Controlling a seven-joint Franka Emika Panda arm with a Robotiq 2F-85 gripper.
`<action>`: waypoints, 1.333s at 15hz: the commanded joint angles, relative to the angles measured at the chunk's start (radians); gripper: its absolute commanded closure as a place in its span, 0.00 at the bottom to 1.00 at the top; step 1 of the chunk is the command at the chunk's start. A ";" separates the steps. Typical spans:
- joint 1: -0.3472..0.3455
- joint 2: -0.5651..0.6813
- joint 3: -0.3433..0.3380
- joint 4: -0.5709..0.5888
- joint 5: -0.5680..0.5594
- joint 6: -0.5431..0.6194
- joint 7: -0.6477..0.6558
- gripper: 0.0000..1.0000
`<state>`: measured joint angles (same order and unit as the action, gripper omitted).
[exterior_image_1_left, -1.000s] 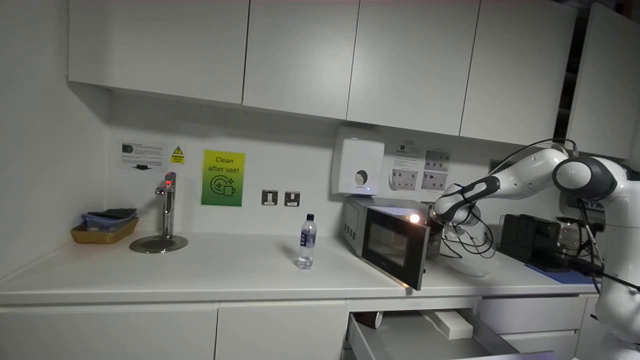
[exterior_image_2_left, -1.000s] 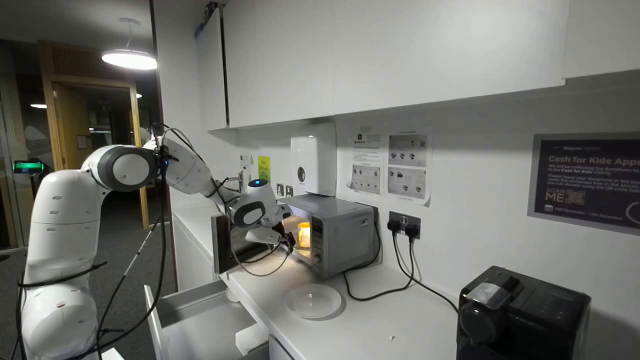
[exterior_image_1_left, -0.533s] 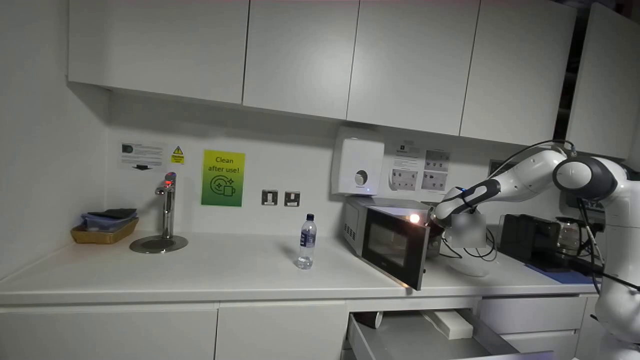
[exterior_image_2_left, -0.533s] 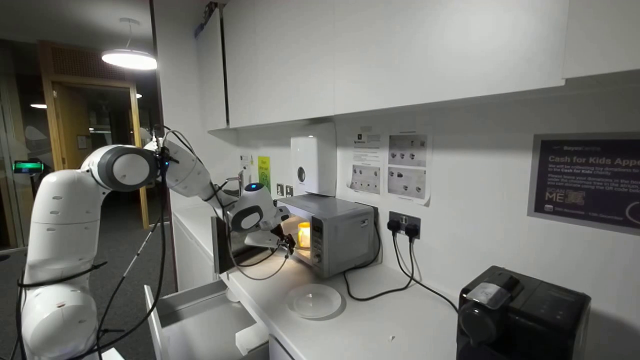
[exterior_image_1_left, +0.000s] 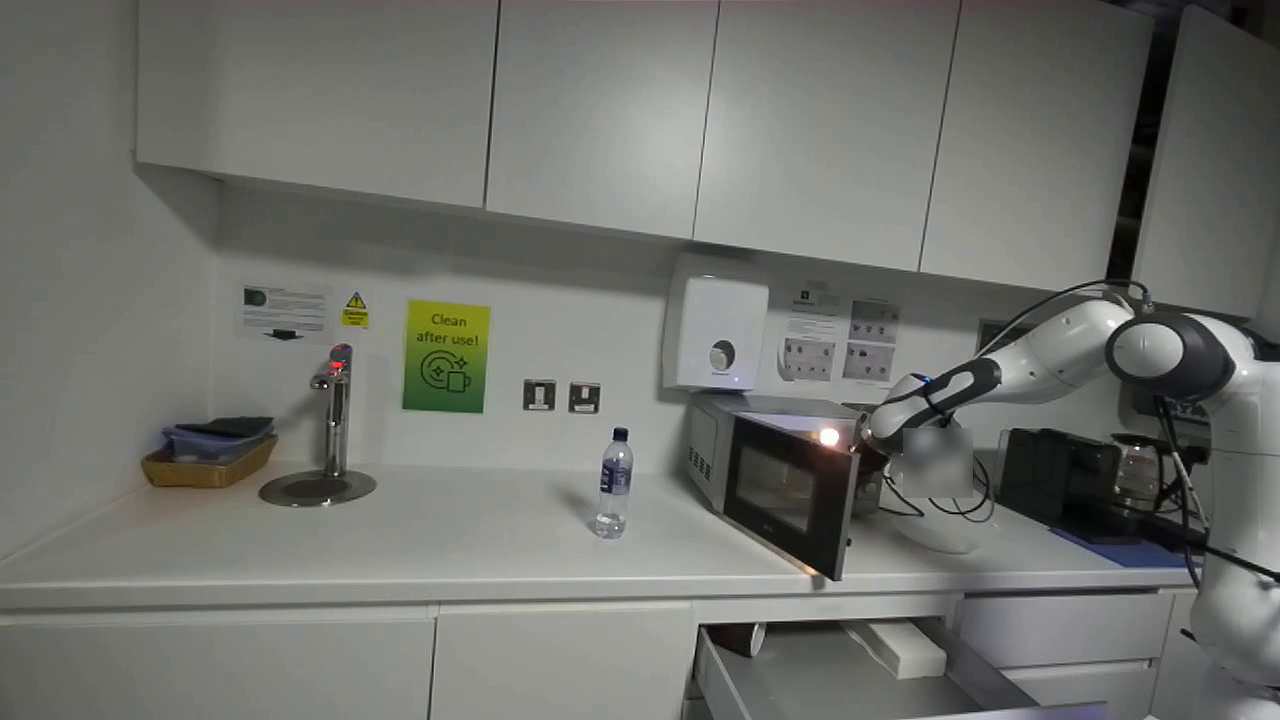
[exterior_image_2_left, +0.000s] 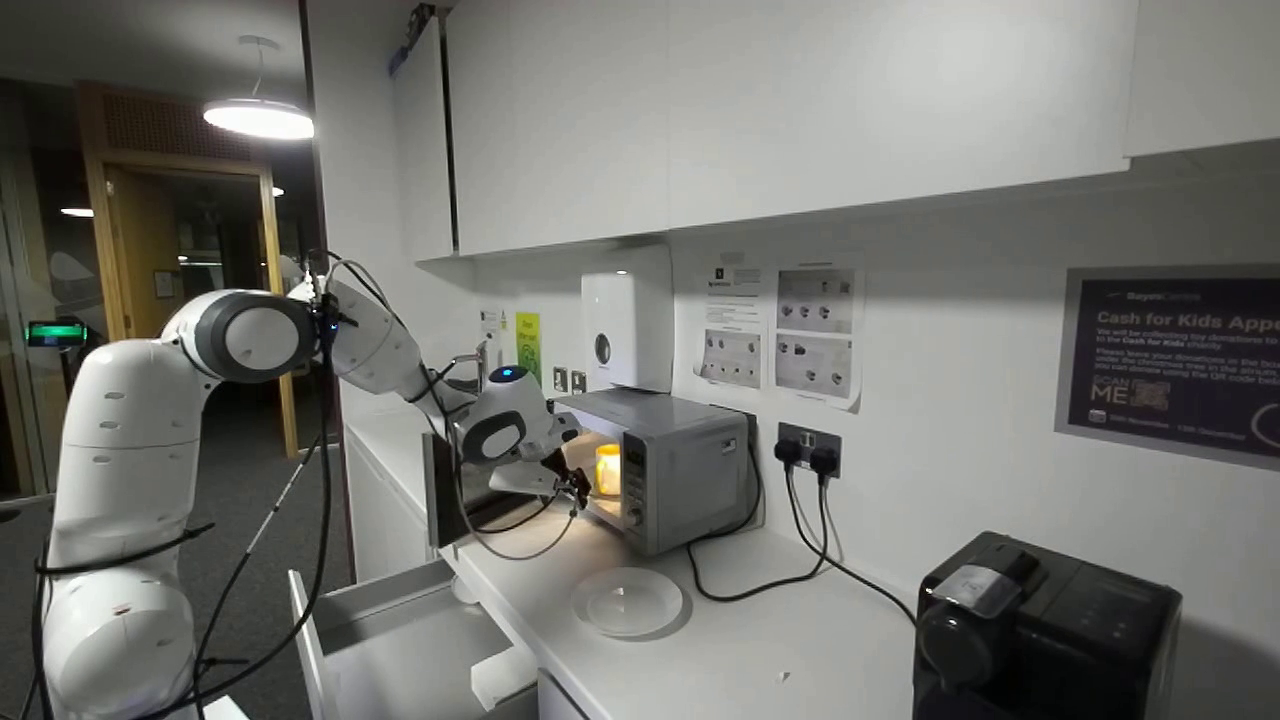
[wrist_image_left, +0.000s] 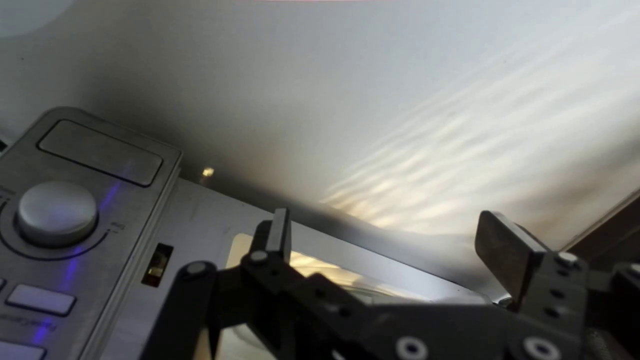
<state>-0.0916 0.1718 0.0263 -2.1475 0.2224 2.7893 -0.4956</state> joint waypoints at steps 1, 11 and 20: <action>0.000 0.000 0.000 0.000 0.000 0.000 0.000 0.00; 0.025 0.038 -0.003 -0.008 -0.040 0.149 -0.001 0.00; 0.017 0.111 0.028 0.007 -0.008 0.289 -0.028 0.00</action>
<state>-0.0633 0.2671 0.0349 -2.1475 0.2020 3.0181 -0.4977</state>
